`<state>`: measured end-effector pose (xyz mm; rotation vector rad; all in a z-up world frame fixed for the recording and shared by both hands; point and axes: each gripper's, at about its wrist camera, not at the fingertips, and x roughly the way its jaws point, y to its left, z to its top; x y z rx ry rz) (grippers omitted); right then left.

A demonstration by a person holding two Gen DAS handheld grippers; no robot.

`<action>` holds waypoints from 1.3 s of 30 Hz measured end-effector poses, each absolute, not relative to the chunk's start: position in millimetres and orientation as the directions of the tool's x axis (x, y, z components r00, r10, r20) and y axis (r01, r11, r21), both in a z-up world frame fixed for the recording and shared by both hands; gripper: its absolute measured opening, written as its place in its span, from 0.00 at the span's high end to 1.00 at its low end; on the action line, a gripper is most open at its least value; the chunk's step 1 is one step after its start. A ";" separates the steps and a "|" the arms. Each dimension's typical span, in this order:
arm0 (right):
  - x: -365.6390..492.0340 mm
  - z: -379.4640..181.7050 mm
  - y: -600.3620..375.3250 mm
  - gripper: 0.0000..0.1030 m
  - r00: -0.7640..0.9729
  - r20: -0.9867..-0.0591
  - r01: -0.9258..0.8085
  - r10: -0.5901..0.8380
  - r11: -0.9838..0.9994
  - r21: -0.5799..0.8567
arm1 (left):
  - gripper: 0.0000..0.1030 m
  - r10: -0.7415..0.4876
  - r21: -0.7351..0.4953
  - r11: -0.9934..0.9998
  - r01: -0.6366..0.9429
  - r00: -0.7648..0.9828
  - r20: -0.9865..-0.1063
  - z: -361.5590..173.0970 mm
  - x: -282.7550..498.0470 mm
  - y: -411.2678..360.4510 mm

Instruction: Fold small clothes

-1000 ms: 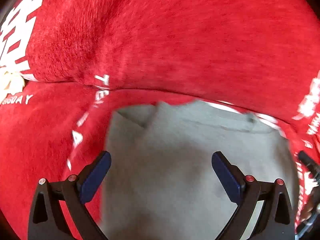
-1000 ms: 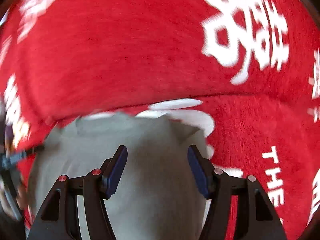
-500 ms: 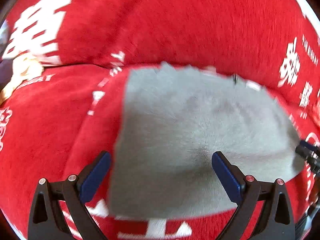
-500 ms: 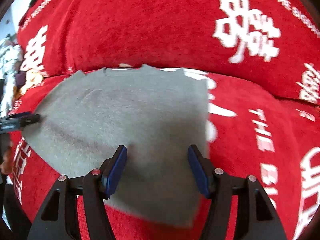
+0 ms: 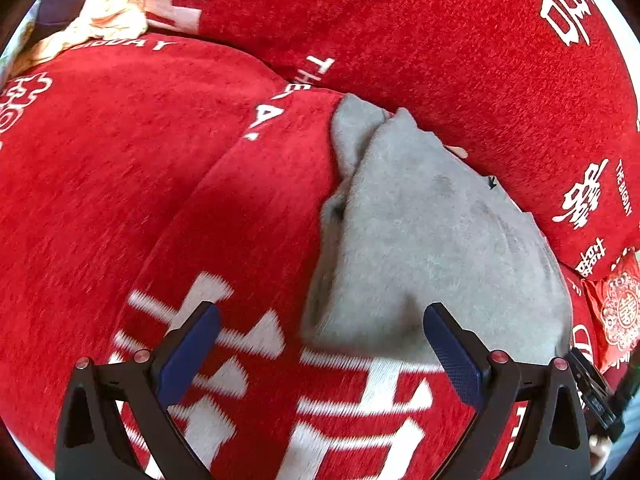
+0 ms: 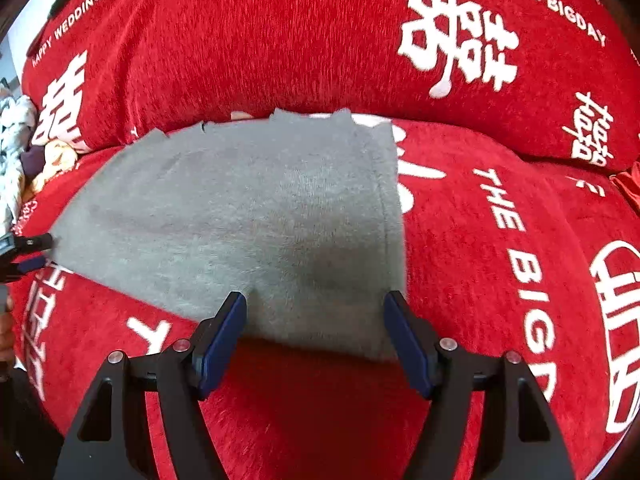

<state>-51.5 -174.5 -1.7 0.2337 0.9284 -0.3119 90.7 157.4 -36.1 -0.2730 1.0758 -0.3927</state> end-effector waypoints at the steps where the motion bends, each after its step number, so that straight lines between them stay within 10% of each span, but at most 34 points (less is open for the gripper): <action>1: -52.7 5.2 -171.1 0.28 0.571 -0.806 0.357 -0.159 0.931 0.069 | 0.02 -0.438 -0.400 0.899 0.181 0.419 -0.795 -36.6 95.5 152.9; 15: 22.7 29.6 -122.3 0.28 0.540 -0.834 0.281 -0.112 0.958 0.053 | 0.02 -0.493 -0.357 0.862 0.360 0.434 -0.754 -30.6 109.8 102.4; 23: 132.5 34.8 -70.2 0.28 0.512 -0.859 0.144 -0.003 0.986 0.082 | 0.24 -0.482 -0.330 0.866 0.376 0.450 -0.752 -28.0 107.5 98.7; 30: 216.5 16.0 -43.3 0.28 0.396 -0.909 0.095 0.127 0.979 0.178 | 0.70 -0.510 -0.387 0.858 0.338 0.464 -0.724 -26.3 109.9 106.2; 39: 282.2 -24.9 -31.3 0.28 0.210 -0.947 0.116 0.244 0.955 0.272 | 0.75 -0.370 -0.161 0.912 0.377 0.589 -0.718 -15.0 87.6 76.5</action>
